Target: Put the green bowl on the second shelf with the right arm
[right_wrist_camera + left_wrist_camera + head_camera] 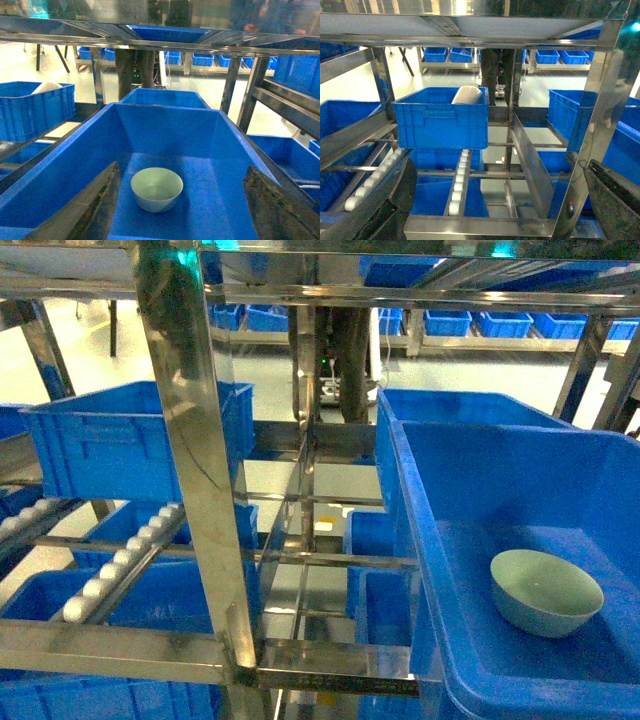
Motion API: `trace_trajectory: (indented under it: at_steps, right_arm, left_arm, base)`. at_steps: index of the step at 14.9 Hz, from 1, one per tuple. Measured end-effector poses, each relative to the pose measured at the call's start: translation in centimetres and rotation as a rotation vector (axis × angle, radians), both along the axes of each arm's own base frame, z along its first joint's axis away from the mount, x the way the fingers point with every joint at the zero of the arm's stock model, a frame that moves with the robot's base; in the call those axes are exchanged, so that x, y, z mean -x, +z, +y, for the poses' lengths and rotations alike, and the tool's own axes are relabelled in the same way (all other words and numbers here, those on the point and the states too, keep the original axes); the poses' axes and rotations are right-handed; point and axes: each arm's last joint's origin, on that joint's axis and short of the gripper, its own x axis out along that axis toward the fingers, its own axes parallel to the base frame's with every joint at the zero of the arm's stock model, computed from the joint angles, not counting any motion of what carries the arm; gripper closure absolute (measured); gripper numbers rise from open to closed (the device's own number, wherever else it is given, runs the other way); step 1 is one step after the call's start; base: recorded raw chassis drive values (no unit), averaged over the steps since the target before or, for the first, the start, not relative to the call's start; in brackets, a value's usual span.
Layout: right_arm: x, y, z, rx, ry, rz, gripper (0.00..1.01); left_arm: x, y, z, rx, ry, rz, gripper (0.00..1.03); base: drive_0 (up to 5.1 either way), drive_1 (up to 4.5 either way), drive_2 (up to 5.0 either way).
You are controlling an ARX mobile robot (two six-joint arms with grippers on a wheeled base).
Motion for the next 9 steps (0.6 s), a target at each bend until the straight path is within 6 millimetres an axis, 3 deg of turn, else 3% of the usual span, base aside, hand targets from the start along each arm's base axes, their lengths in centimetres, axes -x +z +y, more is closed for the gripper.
trace_trajectory:
  at_steps: [2,3,9]
  right_arm:
    - [0.00,0.00,0.00,0.000,0.000,0.000,0.05]
    - [0.00,0.00,0.00,0.000,0.000,0.000,0.02]
    - [0.00,0.00,0.00,-0.001,0.000,0.000,0.03]
  left_arm:
    - [0.00,0.00,0.00,0.000,0.000,0.000,0.05]
    - [0.00,0.00,0.00,0.000,0.000,0.000,0.05]
    - [0.00,0.00,0.00,0.000,0.000,0.000,0.05]
  base:
    - [0.0,0.00,0.0]
    - [0.0,0.00,0.0]
    - [0.0,0.00,0.0]
